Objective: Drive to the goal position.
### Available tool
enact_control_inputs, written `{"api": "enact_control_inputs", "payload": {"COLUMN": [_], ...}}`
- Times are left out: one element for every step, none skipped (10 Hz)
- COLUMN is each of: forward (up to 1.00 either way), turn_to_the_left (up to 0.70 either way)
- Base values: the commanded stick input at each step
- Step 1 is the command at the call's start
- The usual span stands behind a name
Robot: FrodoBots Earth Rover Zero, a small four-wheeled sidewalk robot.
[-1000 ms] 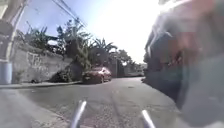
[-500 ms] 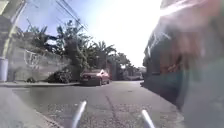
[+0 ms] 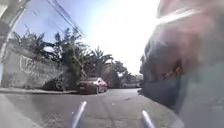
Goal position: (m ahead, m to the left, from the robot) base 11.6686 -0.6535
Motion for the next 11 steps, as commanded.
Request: {"api": "enact_control_inputs", "payload": {"forward": [0.3,0.3,0.3,0.3,0.3,0.3,0.3,0.3,0.3,0.3,0.3], "turn_to_the_left": [-0.1,0.0,0.0,0.0,0.0,0.0,0.0,0.0,0.0,0.0,0.0]}}
